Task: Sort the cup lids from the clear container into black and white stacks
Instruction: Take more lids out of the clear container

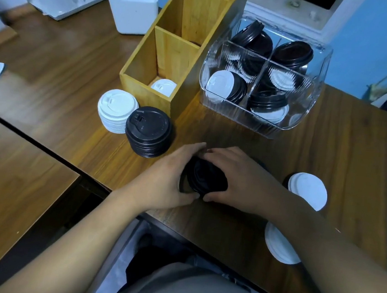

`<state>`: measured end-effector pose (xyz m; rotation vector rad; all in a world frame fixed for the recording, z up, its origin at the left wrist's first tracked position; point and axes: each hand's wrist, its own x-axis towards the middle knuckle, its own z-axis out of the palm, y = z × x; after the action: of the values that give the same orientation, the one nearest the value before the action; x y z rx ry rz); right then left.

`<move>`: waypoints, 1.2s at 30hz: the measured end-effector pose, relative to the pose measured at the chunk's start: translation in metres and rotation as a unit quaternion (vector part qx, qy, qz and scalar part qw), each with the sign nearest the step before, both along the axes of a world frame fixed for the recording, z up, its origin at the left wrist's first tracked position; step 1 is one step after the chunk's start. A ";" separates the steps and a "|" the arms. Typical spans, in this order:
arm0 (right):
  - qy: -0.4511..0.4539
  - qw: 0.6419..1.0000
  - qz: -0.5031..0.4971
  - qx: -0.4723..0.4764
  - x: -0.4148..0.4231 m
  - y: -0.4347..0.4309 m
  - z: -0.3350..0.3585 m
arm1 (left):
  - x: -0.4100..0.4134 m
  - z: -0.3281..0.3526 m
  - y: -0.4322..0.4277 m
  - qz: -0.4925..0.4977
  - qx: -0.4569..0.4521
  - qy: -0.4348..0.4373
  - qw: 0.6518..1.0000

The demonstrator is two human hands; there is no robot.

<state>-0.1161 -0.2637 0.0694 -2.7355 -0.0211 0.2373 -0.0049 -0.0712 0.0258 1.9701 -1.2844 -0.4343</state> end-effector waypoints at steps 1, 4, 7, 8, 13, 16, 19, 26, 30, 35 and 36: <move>0.002 1.000 0.000 0.005 0.000 0.001 -0.001 | 0.000 0.000 0.000 -0.004 -0.001 -0.002 1.000; 0.005 1.000 0.001 0.014 0.002 0.003 -0.004 | 0.000 -0.001 -0.001 -0.020 -0.004 -0.011 1.000; 0.013 1.000 0.001 0.008 0.003 0.004 -0.005 | 0.000 -0.004 -0.001 -0.023 -0.008 -0.025 0.999; 0.012 1.000 0.004 -0.006 0.003 0.004 -0.006 | 0.000 -0.004 -0.001 -0.024 -0.010 -0.027 0.999; -0.025 0.996 0.025 -0.080 0.000 0.005 -0.009 | 0.003 -0.009 -0.002 -0.022 -0.020 -0.050 0.998; -0.021 0.999 0.003 -0.048 -0.011 -0.004 -0.006 | 0.004 -0.010 -0.003 -0.014 -0.017 -0.050 0.999; -0.045 0.997 -0.069 0.016 -0.030 -0.029 0.004 | 0.004 -0.010 -0.004 -0.014 -0.012 -0.057 0.998; 0.057 0.993 -0.099 -0.019 -0.046 -0.070 -0.001 | -0.007 -0.012 -0.008 0.007 0.015 -0.092 0.996; 0.001 0.994 -0.108 -0.015 -0.045 -0.064 0.003 | -0.008 -0.013 -0.010 0.022 0.006 -0.096 0.995; -0.023 0.992 -0.121 -0.023 -0.040 -0.067 0.023 | -0.005 -0.013 -0.010 0.031 0.012 -0.091 0.995; -0.024 0.993 -0.119 0.003 -0.039 -0.065 0.028 | -0.005 -0.013 -0.009 0.030 0.013 -0.091 0.995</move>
<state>-0.1548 -0.3284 0.0972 -2.7060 0.2895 0.1026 -0.0102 -0.0806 0.0127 2.1042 -1.3325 -0.2475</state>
